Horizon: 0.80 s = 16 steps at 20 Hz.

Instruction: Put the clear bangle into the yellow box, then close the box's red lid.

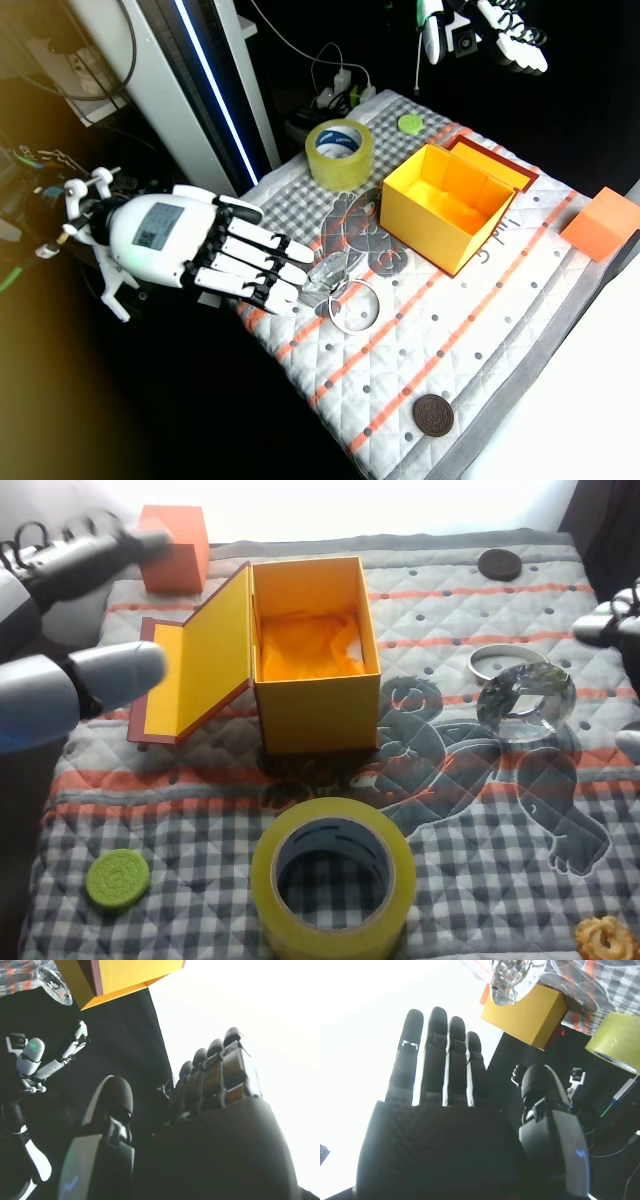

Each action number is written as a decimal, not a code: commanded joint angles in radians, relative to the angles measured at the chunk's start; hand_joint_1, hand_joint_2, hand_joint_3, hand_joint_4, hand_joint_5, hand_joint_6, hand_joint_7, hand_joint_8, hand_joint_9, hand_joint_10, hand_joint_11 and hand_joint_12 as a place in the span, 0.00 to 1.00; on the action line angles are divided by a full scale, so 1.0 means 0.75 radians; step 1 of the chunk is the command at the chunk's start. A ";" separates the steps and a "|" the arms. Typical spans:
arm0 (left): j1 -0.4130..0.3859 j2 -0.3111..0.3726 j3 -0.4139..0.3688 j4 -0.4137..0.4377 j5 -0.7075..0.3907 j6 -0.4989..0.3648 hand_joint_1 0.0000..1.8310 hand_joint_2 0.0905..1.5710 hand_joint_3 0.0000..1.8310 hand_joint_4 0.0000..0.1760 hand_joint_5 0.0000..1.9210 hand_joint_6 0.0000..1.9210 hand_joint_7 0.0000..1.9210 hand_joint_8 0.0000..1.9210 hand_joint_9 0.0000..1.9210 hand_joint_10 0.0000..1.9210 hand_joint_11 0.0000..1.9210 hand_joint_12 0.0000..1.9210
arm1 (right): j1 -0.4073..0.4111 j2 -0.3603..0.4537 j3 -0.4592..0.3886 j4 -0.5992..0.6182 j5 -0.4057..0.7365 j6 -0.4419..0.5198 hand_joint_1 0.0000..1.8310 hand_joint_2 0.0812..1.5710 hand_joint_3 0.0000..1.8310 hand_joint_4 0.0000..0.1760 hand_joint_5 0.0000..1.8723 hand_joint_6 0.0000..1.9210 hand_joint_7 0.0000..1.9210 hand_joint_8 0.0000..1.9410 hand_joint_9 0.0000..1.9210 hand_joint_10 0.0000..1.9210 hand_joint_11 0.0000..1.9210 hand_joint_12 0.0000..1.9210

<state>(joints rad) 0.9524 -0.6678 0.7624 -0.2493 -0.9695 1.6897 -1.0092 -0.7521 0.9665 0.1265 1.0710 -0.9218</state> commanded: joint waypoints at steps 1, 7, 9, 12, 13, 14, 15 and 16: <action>-0.013 -0.006 0.007 0.008 -0.155 -0.003 0.00 0.81 0.00 1.00 0.15 0.00 0.16 0.00 0.16 0.01 0.00 0.34 | 0.024 0.001 0.011 0.015 0.165 0.003 0.34 0.75 0.00 0.36 0.21 0.00 0.19 0.00 0.16 0.00 0.05 0.21; -0.014 -0.024 0.018 0.009 -0.137 -0.003 0.00 0.81 0.00 1.00 0.16 0.00 0.18 0.00 0.17 0.00 0.00 0.39 | 0.200 -0.115 0.101 -0.004 0.056 0.003 0.46 0.71 0.00 0.73 0.12 0.00 0.11 0.00 0.10 0.00 0.12 0.04; -0.014 -0.024 0.019 0.009 -0.137 -0.003 0.00 0.81 0.00 1.00 0.15 0.00 0.19 0.00 0.17 0.00 0.00 0.38 | 0.267 -0.173 0.152 -0.015 -0.039 0.003 0.43 0.69 0.00 0.57 0.11 0.00 0.10 0.00 0.10 0.00 0.11 0.04; -0.014 -0.025 0.021 0.011 -0.137 -0.003 0.01 0.81 0.00 1.00 0.15 0.00 0.18 0.00 0.17 0.00 0.00 0.35 | 0.313 -0.239 0.208 -0.022 -0.139 0.003 0.41 0.67 0.00 0.47 0.13 0.00 0.14 0.00 0.14 0.00 0.14 0.08; -0.014 -0.025 0.021 0.013 -0.137 -0.003 0.01 0.82 0.00 1.00 0.15 0.00 0.18 0.00 0.17 0.00 0.00 0.36 | 0.315 -0.250 0.218 -0.022 -0.164 0.003 0.40 0.65 0.00 0.79 0.14 0.00 0.15 0.00 0.15 0.00 0.12 0.12; -0.014 -0.025 0.021 0.015 -0.136 -0.003 0.01 0.82 0.00 1.00 0.15 0.00 0.18 0.00 0.17 0.00 0.00 0.35 | 0.315 -0.253 0.224 -0.021 -0.186 0.003 0.41 0.65 0.00 0.84 0.15 0.00 0.16 0.00 0.15 0.00 0.08 0.20; -0.014 -0.026 0.021 0.015 -0.135 -0.003 0.01 0.82 0.00 1.00 0.15 0.00 0.18 0.00 0.17 0.00 0.00 0.35 | 0.315 -0.254 0.228 -0.021 -0.204 0.003 0.41 0.63 0.00 0.85 0.16 0.00 0.17 0.00 0.17 0.00 0.05 0.34; -0.014 -0.027 0.021 0.015 -0.134 -0.003 0.00 0.81 0.00 1.00 0.15 0.00 0.18 0.00 0.17 0.00 0.00 0.36 | 0.315 -0.257 0.232 -0.020 -0.214 0.003 0.43 0.63 0.00 0.86 0.17 0.00 0.18 0.00 0.18 0.00 0.02 0.46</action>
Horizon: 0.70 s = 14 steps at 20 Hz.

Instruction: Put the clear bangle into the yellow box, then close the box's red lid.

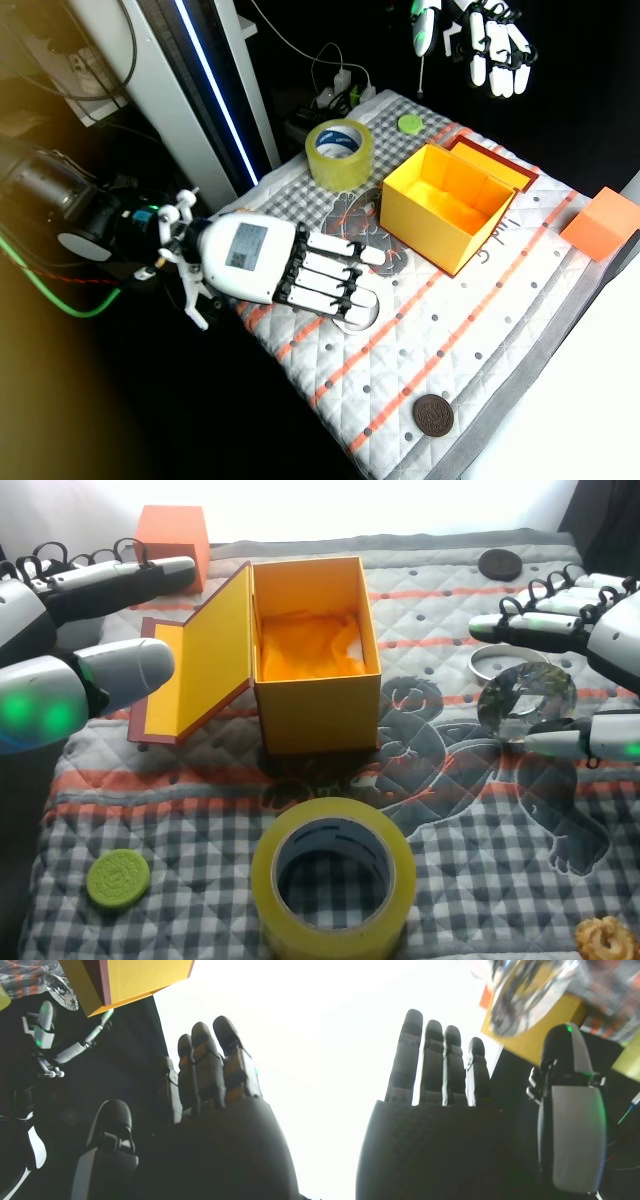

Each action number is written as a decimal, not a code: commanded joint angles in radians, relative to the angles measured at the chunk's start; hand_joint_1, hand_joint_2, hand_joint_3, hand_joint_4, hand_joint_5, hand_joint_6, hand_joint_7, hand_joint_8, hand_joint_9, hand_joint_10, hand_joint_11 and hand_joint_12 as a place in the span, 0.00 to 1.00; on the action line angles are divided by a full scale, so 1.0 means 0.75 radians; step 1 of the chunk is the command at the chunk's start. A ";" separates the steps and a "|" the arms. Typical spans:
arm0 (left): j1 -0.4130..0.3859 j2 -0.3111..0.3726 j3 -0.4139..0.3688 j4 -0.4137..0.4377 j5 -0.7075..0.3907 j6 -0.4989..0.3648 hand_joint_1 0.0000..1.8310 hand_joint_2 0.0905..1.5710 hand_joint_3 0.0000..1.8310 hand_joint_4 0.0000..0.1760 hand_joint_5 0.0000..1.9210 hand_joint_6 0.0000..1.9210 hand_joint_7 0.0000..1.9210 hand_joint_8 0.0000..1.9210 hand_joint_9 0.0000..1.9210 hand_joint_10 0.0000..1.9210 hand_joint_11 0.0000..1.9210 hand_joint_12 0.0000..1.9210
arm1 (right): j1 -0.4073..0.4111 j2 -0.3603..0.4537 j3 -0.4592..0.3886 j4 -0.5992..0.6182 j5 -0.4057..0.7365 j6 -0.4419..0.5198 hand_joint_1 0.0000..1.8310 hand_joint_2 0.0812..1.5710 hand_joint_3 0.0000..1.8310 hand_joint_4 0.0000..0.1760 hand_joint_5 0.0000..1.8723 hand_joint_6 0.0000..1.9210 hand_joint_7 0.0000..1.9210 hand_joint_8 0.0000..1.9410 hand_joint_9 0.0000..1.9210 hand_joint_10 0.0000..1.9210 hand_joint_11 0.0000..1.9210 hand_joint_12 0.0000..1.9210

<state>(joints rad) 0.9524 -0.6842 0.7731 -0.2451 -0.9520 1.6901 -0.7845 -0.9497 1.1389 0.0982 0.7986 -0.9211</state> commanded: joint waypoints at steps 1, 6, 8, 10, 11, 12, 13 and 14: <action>-0.013 -0.005 0.007 0.008 -0.154 -0.004 0.00 0.82 0.00 1.00 0.14 0.00 0.18 0.00 0.17 0.00 0.00 0.36 | 0.015 -0.004 0.013 0.021 0.127 0.002 0.46 0.61 0.00 0.62 0.19 0.00 0.22 0.00 0.22 0.01 0.02 0.54; -0.013 -0.007 0.006 0.007 -0.158 -0.004 0.00 0.81 0.00 1.00 0.14 0.00 0.19 0.00 0.17 0.00 0.00 0.37 | 0.015 -0.045 0.048 0.033 0.067 0.002 0.60 0.64 0.00 0.00 0.41 0.00 0.51 0.01 0.51 0.02 0.21 0.59; -0.013 -0.007 0.005 0.006 -0.159 -0.004 0.00 0.82 0.00 1.00 0.13 0.00 0.19 0.00 0.18 0.00 0.00 0.37 | 0.015 -0.049 0.051 0.036 0.056 0.002 0.74 0.67 0.00 0.00 0.47 0.01 0.55 0.44 0.58 0.03 0.29 0.71; -0.013 -0.007 0.004 0.004 -0.159 -0.004 0.00 0.81 0.00 1.00 0.14 0.00 0.19 0.00 0.18 0.00 0.00 0.37 | 0.015 -0.051 0.054 0.037 0.044 0.002 0.67 0.69 0.00 0.10 0.50 0.51 0.53 0.49 0.60 0.02 0.38 0.56; -0.012 -0.008 0.004 0.003 -0.158 -0.004 0.00 0.81 0.00 1.00 0.15 0.00 0.20 0.00 0.18 0.00 0.00 0.39 | 0.015 -0.051 0.055 0.037 0.042 0.002 0.66 0.71 0.00 0.14 0.49 0.55 0.52 0.50 0.62 0.02 0.40 0.52; -0.011 -0.009 0.004 0.001 -0.158 -0.004 0.00 0.82 0.00 0.98 0.15 0.00 0.20 0.00 0.18 0.00 0.00 0.39 | 0.015 -0.051 0.055 0.037 0.042 0.002 0.73 0.69 0.00 0.00 0.48 0.53 0.53 0.44 0.54 0.49 0.44 0.49; -0.010 -0.010 0.004 0.000 -0.159 -0.004 0.00 0.82 0.00 0.97 0.14 0.00 0.19 0.00 0.18 0.00 0.00 0.40 | 0.015 -0.050 0.056 0.037 0.042 0.002 0.74 0.70 0.00 0.00 0.47 0.57 0.48 0.47 0.48 0.64 0.41 0.48; -0.009 -0.011 0.004 -0.001 -0.159 -0.004 0.00 0.82 0.00 0.97 0.14 0.00 0.20 0.00 0.19 0.00 0.00 0.43 | 0.016 -0.048 0.056 0.037 0.043 0.002 0.74 0.72 0.00 0.00 0.50 0.54 0.46 0.51 0.43 0.71 0.35 0.52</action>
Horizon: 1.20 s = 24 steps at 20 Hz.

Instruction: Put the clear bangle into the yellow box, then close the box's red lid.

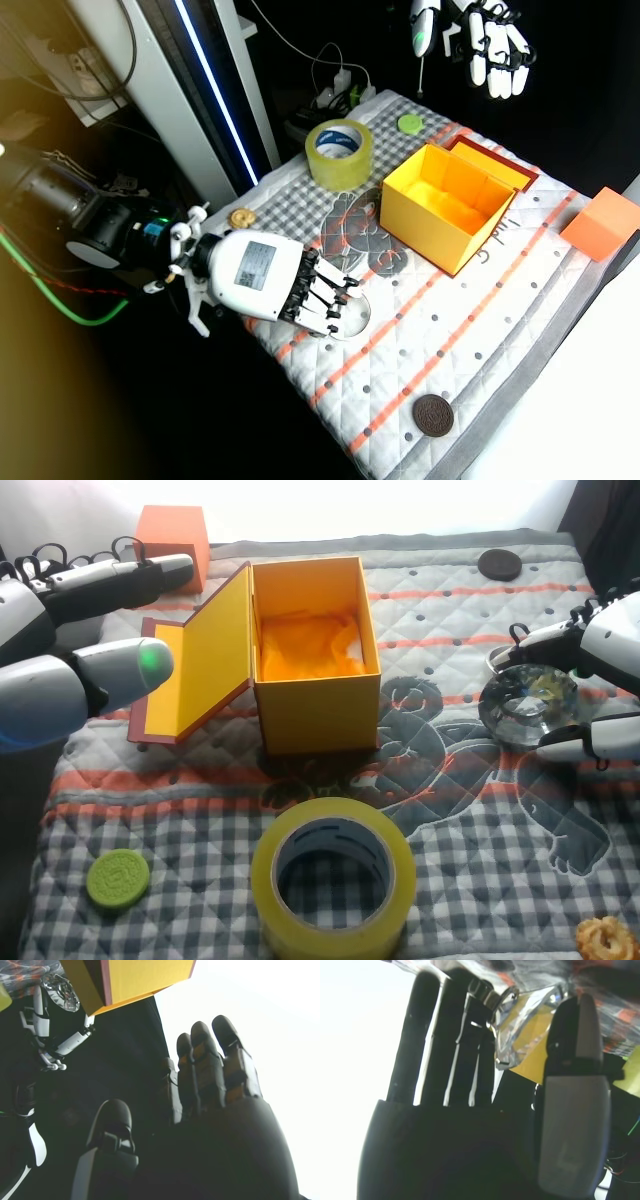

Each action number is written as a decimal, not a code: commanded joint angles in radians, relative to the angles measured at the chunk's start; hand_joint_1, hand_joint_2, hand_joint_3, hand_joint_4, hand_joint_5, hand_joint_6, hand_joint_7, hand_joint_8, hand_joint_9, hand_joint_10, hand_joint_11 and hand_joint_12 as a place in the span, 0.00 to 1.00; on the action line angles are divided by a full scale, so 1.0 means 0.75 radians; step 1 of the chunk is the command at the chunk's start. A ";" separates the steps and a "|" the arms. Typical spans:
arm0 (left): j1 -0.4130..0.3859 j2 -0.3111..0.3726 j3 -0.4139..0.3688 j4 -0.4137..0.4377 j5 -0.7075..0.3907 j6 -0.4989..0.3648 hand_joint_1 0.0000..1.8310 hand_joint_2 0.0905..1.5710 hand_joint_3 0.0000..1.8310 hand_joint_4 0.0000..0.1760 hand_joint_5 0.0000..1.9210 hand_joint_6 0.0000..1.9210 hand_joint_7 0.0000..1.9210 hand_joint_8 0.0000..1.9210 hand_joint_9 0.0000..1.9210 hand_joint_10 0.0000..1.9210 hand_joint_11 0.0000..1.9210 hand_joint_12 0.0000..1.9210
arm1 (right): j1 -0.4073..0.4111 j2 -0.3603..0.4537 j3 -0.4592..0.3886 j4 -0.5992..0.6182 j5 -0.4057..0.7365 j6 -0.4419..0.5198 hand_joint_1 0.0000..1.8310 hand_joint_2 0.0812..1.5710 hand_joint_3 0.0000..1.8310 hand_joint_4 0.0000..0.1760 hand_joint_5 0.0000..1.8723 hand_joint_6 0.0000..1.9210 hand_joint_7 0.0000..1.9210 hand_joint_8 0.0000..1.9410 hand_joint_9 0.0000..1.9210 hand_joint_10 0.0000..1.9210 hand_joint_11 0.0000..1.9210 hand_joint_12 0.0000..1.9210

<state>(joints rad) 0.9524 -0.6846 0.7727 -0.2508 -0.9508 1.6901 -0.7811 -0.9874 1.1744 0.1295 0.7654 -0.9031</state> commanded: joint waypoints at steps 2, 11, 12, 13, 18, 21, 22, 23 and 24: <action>-0.009 -0.011 0.005 0.007 -0.160 -0.004 0.00 0.82 0.00 0.96 0.14 0.00 0.20 0.00 0.20 0.00 0.00 0.48 | 0.019 0.006 0.009 -0.004 0.090 -0.022 0.68 0.72 0.01 0.00 0.51 0.47 0.44 0.65 0.39 0.49 0.27 0.70; -0.003 -0.018 0.006 0.002 -0.160 -0.004 0.00 0.82 0.00 0.95 0.14 0.00 0.21 0.00 0.21 0.00 0.00 0.50 | 0.054 0.011 -0.001 -0.026 0.130 -0.022 0.75 0.70 0.00 0.00 0.51 0.42 0.52 0.49 0.48 0.69 0.32 0.73; -0.002 -0.018 0.006 0.002 -0.161 -0.004 0.00 0.82 0.00 0.96 0.13 0.00 0.21 0.00 0.21 0.00 0.00 0.50 | 0.054 0.011 -0.001 -0.026 0.131 -0.022 0.75 0.69 0.00 0.00 0.53 0.36 0.51 0.49 0.48 0.71 0.35 0.75; 0.000 -0.018 0.005 0.001 -0.162 -0.004 0.00 0.83 0.00 0.94 0.14 0.00 0.21 0.00 0.22 0.00 0.00 0.48 | 0.054 0.011 -0.001 -0.026 0.131 -0.022 0.75 0.71 0.00 0.00 0.48 0.46 0.48 0.53 0.45 0.73 0.31 0.73; 0.002 -0.024 0.005 -0.001 -0.164 -0.004 0.00 0.83 0.00 0.91 0.14 0.00 0.22 0.00 0.23 0.01 0.00 0.49 | 0.056 0.022 -0.004 -0.034 0.188 0.026 0.68 0.69 0.00 0.00 0.54 0.39 0.53 0.57 0.41 0.49 0.22 0.85; 0.003 -0.027 0.005 -0.003 -0.168 -0.004 0.00 0.82 0.00 0.93 0.13 0.00 0.22 0.00 0.23 0.00 0.00 0.48 | 0.056 0.027 -0.005 -0.040 0.226 0.065 0.69 0.69 0.00 0.00 0.47 0.53 0.60 0.43 0.69 0.14 0.58 0.39; 0.004 -0.028 0.005 -0.004 -0.168 -0.004 0.00 0.82 0.00 0.93 0.13 0.00 0.22 0.00 0.23 0.00 0.00 0.48 | 0.056 0.028 -0.005 -0.045 0.249 0.081 0.69 0.68 0.00 0.00 0.48 0.51 0.61 0.41 0.72 0.08 0.61 0.35; 0.004 -0.029 0.005 -0.005 -0.168 -0.004 0.00 0.82 0.00 0.91 0.13 0.00 0.21 0.00 0.23 0.00 0.00 0.46 | 0.057 0.028 -0.005 -0.050 0.265 0.092 0.70 0.67 0.00 0.00 0.52 0.42 0.60 0.45 0.73 0.05 0.61 0.37; 0.004 -0.029 0.005 -0.005 -0.168 -0.004 0.00 0.82 0.00 0.91 0.13 0.00 0.21 0.00 0.23 0.00 0.00 0.45 | 0.062 0.029 -0.005 -0.054 0.272 0.097 0.70 0.67 0.00 0.00 0.52 0.42 0.60 0.46 0.73 0.04 0.60 0.38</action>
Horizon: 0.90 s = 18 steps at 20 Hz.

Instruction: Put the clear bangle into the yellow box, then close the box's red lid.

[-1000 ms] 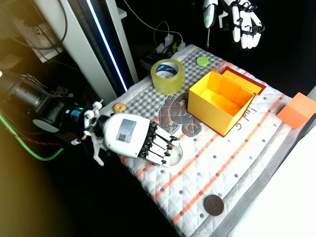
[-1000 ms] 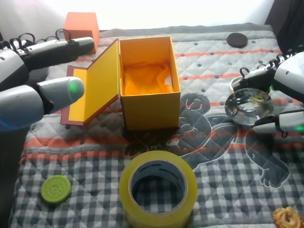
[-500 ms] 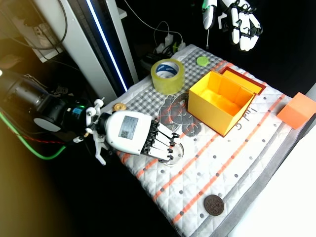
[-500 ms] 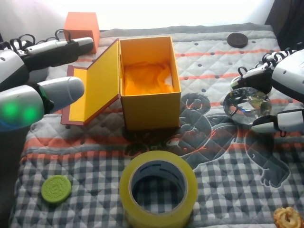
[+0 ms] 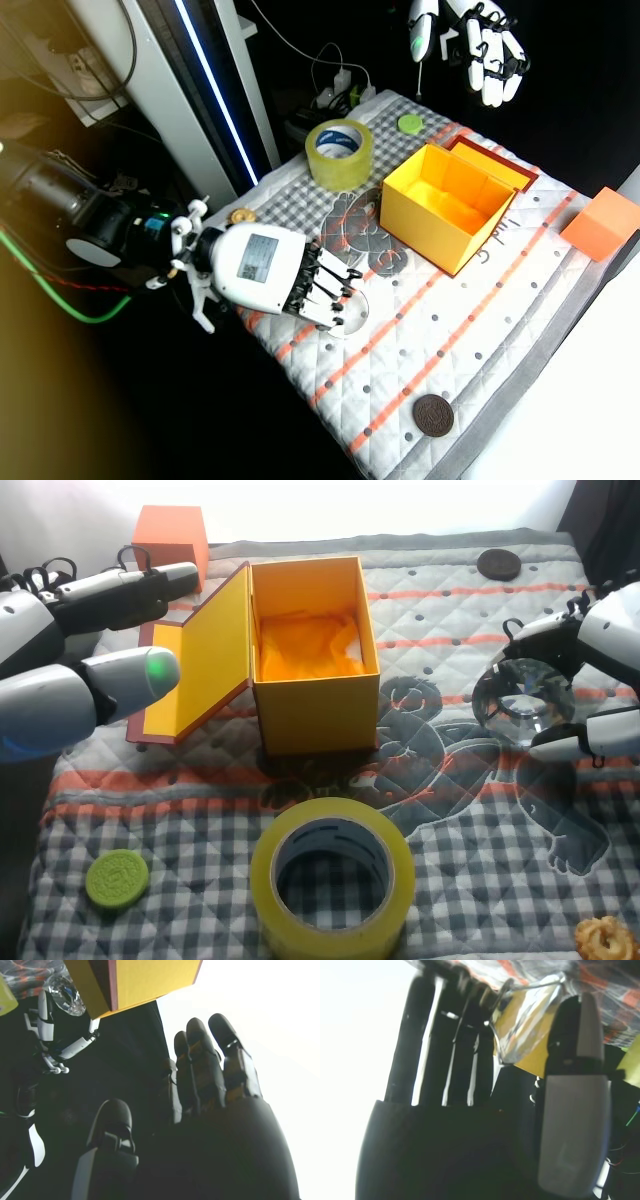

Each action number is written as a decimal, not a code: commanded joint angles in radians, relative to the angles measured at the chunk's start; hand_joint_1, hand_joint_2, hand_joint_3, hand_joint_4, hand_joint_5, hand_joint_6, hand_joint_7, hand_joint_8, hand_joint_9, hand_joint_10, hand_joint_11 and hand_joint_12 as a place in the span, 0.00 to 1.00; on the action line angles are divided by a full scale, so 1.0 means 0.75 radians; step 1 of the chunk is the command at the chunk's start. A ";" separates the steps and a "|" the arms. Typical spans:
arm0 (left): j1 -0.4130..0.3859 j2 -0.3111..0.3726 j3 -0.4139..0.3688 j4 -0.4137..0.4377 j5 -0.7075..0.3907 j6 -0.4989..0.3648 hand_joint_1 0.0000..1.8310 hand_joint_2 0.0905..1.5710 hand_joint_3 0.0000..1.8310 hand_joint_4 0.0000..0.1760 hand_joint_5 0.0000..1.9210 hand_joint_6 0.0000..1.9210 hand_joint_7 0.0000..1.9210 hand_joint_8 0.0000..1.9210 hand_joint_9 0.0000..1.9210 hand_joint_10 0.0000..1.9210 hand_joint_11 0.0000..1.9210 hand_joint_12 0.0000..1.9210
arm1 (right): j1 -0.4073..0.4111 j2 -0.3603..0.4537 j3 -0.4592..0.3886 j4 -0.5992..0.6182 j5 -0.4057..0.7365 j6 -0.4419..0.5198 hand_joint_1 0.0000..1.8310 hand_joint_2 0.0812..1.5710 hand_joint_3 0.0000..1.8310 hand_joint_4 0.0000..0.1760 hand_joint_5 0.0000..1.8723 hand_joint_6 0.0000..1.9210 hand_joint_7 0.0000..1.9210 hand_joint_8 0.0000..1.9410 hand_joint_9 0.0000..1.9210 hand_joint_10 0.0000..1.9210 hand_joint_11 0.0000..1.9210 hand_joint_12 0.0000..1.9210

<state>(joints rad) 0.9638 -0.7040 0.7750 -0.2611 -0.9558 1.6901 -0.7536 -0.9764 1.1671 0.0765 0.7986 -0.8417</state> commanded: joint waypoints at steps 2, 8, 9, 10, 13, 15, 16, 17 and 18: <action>-0.012 -0.006 0.002 0.008 -0.166 -0.004 0.00 0.83 0.00 0.89 0.13 0.00 0.22 0.01 0.24 0.01 0.00 0.45 | 0.041 0.016 0.004 0.008 0.244 0.020 0.69 0.67 0.00 0.00 0.50 0.48 0.62 0.39 0.73 0.01 0.57 0.41; -0.013 -0.012 0.003 0.004 -0.167 -0.004 0.00 0.82 0.00 0.88 0.13 0.00 0.22 0.00 0.24 0.00 0.00 0.48 | 0.110 0.017 0.004 -0.047 0.290 0.043 0.70 0.66 0.00 0.00 0.51 0.45 0.65 0.35 0.75 0.01 0.58 0.42; -0.013 -0.014 0.004 0.002 -0.168 -0.004 0.00 0.82 0.00 0.87 0.13 0.00 0.21 0.00 0.23 0.00 0.00 0.48 | 0.141 0.017 0.004 -0.069 0.293 0.043 0.70 0.66 0.00 0.00 0.51 0.45 0.65 0.35 0.76 0.01 0.58 0.42; -0.013 -0.018 0.006 -0.001 -0.172 -0.004 0.00 0.82 0.00 0.87 0.13 0.00 0.20 0.00 0.23 0.00 0.00 0.47 | 0.184 0.009 0.007 -0.094 0.295 0.043 0.70 0.66 0.00 0.00 0.51 0.46 0.65 0.35 0.76 0.01 0.59 0.42; -0.012 -0.032 0.012 -0.006 -0.180 -0.004 0.00 0.82 0.00 0.86 0.13 0.00 0.20 0.00 0.23 0.00 0.00 0.45 | 0.272 -0.043 0.036 -0.131 0.295 0.043 0.70 0.66 0.00 0.00 0.52 0.44 0.64 0.37 0.76 0.01 0.59 0.44; -0.013 -0.042 0.016 -0.006 -0.181 -0.004 0.00 0.81 0.00 0.85 0.13 0.00 0.19 0.00 0.22 0.00 0.00 0.44 | 0.310 -0.064 0.052 -0.144 0.295 0.043 0.70 0.67 0.00 0.00 0.51 0.45 0.63 0.39 0.77 0.01 0.59 0.46; -0.013 -0.047 0.019 -0.006 -0.183 -0.004 0.00 0.81 0.00 0.83 0.14 0.00 0.19 0.00 0.21 0.00 0.00 0.45 | 0.333 -0.074 0.058 -0.152 0.295 0.043 0.70 0.67 0.00 0.00 0.51 0.45 0.63 0.39 0.77 0.01 0.60 0.42; -0.013 -0.053 0.022 -0.007 -0.186 -0.005 0.00 0.81 0.00 0.84 0.14 0.00 0.19 0.00 0.22 0.00 0.00 0.45 | 0.358 -0.083 0.064 -0.162 0.295 0.043 0.70 0.66 0.00 0.00 0.52 0.44 0.64 0.38 0.77 0.00 0.60 0.39; -0.013 -0.059 0.025 -0.009 -0.188 -0.006 0.00 0.81 0.00 0.81 0.14 0.00 0.19 0.00 0.22 0.00 0.00 0.47 | 0.392 -0.098 0.074 -0.177 0.295 0.043 0.70 0.66 0.00 0.00 0.52 0.43 0.65 0.37 0.77 0.01 0.63 0.38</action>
<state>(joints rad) 0.9638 -0.7444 0.7895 -0.2810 -0.9676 1.6901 -0.4774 -1.0607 1.2182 -0.0875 0.8467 -0.8154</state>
